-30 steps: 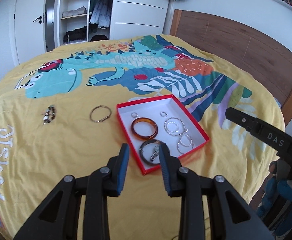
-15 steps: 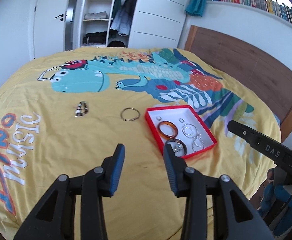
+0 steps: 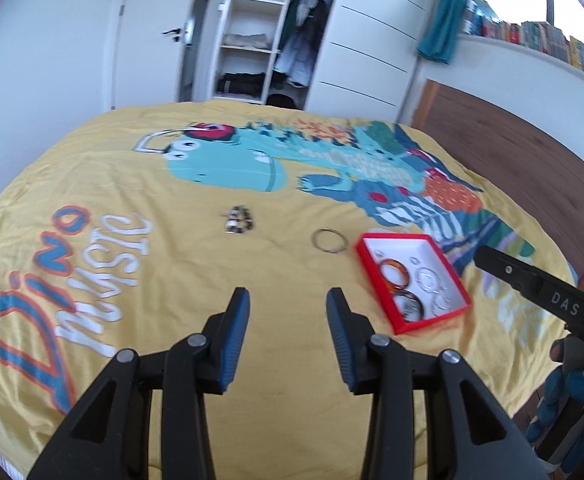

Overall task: Organize jewelry
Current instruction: 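Lift both open tools away from the box toward the beaded bracelet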

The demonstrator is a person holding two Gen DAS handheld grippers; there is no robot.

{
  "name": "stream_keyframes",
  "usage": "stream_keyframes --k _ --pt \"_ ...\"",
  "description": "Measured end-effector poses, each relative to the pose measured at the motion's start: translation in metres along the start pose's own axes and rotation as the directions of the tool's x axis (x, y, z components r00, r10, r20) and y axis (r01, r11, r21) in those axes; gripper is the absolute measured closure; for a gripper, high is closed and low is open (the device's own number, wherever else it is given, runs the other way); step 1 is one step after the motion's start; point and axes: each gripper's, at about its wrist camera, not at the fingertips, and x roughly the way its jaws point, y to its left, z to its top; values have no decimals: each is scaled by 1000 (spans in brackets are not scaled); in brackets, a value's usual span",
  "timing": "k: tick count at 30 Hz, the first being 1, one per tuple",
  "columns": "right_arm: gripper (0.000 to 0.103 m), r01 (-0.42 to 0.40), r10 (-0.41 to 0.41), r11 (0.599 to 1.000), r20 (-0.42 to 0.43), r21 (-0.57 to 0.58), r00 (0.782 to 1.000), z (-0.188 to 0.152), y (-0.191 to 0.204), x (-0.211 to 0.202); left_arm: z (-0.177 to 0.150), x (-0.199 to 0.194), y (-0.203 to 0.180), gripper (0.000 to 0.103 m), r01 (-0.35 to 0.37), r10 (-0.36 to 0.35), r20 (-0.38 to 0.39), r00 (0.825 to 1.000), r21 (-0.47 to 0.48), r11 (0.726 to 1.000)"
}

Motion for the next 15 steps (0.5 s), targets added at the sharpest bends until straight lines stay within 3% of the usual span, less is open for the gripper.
stream_keyframes --k 6,15 --pt "48 -24 24 1000 -25 -17 999 0 22 16 0 2 36 65 -56 56 2 998 -58 997" --pt "46 -38 33 998 -71 -58 997 -7 36 46 -7 32 73 65 -82 75 -52 996 -146 986"
